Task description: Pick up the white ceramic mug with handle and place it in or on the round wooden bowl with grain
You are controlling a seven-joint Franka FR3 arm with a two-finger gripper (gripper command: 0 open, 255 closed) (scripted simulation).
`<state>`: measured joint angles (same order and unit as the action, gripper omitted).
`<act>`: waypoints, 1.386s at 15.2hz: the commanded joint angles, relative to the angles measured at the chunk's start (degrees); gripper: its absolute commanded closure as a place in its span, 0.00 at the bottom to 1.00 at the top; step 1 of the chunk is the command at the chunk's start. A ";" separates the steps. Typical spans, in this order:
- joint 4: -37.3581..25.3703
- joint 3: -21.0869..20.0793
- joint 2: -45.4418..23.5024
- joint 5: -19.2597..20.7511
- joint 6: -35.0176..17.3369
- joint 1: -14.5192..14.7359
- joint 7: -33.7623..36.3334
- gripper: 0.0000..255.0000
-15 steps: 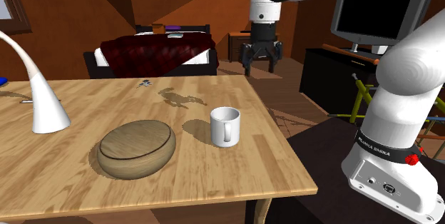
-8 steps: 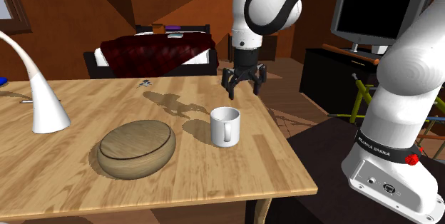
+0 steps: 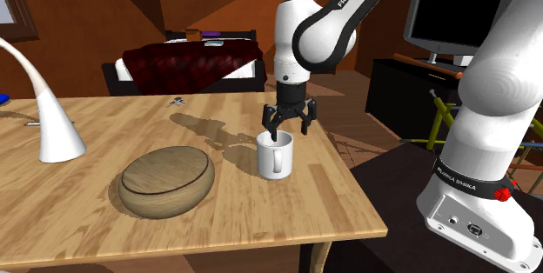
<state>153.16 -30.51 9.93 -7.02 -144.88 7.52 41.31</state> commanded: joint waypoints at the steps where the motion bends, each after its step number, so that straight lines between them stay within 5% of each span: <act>1: 0.41 -0.34 -1.74 1.13 -2.06 -0.47 0.79 0.00; 10: 0.63 -0.58 -3.22 2.27 -3.61 -0.84 1.62 0.00; 11: 0.63 -0.58 -3.22 2.27 -3.61 -0.84 1.62 1.00; 21: 0.49 -0.43 -2.29 1.54 -2.63 -0.61 1.08 1.00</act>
<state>153.69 -31.00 7.25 -5.14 -147.97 6.81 42.66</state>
